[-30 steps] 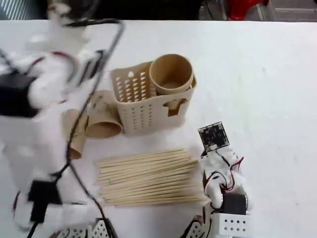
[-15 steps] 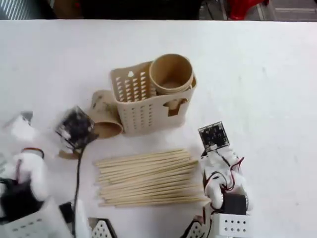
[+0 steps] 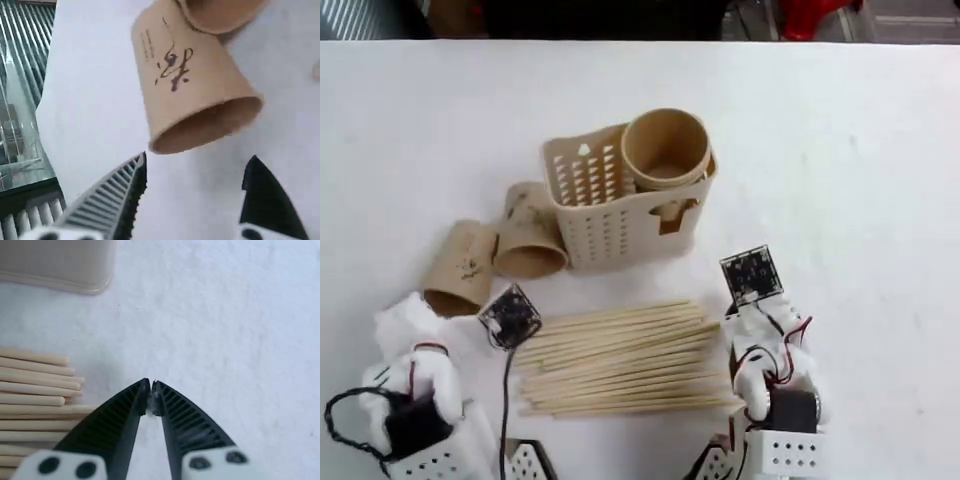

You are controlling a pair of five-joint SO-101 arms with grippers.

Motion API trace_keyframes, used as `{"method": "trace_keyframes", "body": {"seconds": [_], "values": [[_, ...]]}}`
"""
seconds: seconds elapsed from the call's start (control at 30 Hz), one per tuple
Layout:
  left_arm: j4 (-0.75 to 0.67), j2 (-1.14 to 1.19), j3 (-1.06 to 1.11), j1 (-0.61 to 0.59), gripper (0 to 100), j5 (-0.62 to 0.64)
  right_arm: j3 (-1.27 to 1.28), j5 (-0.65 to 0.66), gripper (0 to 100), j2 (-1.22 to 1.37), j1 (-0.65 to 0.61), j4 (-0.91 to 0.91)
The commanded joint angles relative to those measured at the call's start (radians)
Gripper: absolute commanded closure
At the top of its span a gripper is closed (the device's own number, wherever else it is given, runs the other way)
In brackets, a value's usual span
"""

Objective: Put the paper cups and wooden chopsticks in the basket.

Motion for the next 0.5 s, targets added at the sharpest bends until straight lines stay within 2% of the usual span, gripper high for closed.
{"method": "trace_keyframes", "body": {"seconds": [0.0, 0.1, 0.2, 0.4, 0.47], "values": [[-0.146, -0.012, 0.081, 0.013, 69, -0.14, 0.009, 0.012, 98.1, -0.002, 0.004, -0.019], [-0.27, -0.008, 0.155, 0.007, 69, -0.11, 0.009, 0.012, 98.1, -0.002, 0.004, -0.019], [-0.278, -0.012, 0.127, 0.013, 69, -0.038, 0.009, 0.012, 98.1, -0.002, 0.004, -0.019], [-0.276, -0.012, 0.132, 0.074, 69, -0.037, 0.009, 0.012, 98.1, -0.002, 0.002, -0.019], [-0.272, -0.012, 0.132, 0.091, 73, -0.035, 0.009, 0.012, 98.1, -0.002, 0.002, -0.019]]}}
